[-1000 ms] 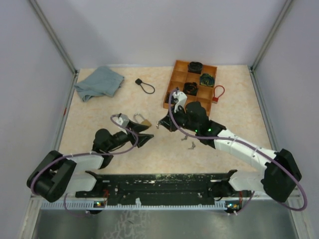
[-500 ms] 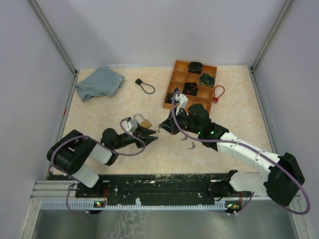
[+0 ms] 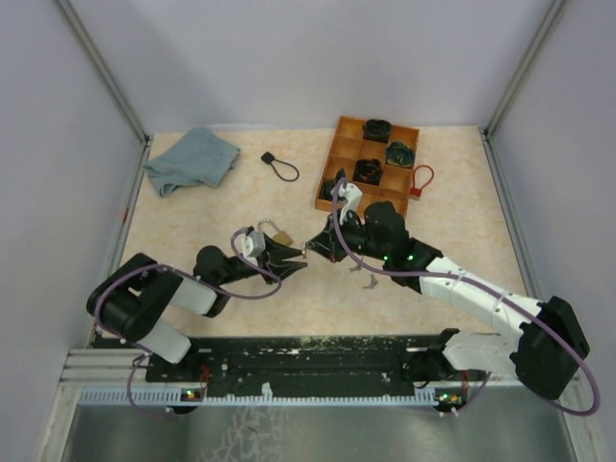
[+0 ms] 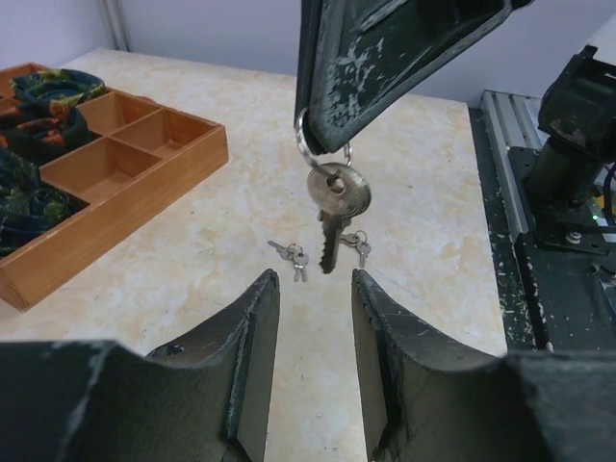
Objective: Unlock with the key
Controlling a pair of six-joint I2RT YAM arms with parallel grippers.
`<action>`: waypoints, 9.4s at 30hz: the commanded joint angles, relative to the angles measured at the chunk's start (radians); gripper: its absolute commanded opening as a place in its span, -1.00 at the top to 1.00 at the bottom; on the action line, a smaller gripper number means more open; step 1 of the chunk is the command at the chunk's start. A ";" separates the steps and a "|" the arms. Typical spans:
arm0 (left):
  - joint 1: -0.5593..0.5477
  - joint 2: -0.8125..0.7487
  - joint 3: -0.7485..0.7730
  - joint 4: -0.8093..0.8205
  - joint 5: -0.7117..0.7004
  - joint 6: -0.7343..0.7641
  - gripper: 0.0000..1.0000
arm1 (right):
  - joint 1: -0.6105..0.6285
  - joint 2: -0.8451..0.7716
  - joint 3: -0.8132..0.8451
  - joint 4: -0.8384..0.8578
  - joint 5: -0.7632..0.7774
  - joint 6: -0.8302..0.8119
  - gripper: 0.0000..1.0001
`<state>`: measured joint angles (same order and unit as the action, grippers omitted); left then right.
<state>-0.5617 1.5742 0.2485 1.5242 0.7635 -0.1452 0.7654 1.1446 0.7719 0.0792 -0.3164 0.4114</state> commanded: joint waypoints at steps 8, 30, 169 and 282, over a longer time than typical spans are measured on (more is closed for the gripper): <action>-0.023 -0.067 0.031 0.264 0.063 -0.017 0.26 | 0.008 -0.035 -0.006 0.054 -0.020 -0.017 1.00; -0.026 -0.176 0.025 0.028 0.019 0.124 1.00 | 0.008 -0.112 -0.036 -0.087 0.101 -0.087 0.94; -0.056 -0.218 0.235 -0.611 0.294 0.134 0.64 | 0.088 0.097 0.149 -0.374 -0.137 -0.714 1.00; -0.046 -0.413 0.069 -0.362 0.170 -0.024 0.13 | 0.070 0.108 0.397 -0.756 -0.017 -0.656 1.00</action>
<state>-0.6006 1.1732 0.2695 1.2427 0.8513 -0.2626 0.8280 1.2297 1.0523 -0.4900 -0.4332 -0.1757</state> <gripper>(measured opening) 0.436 0.009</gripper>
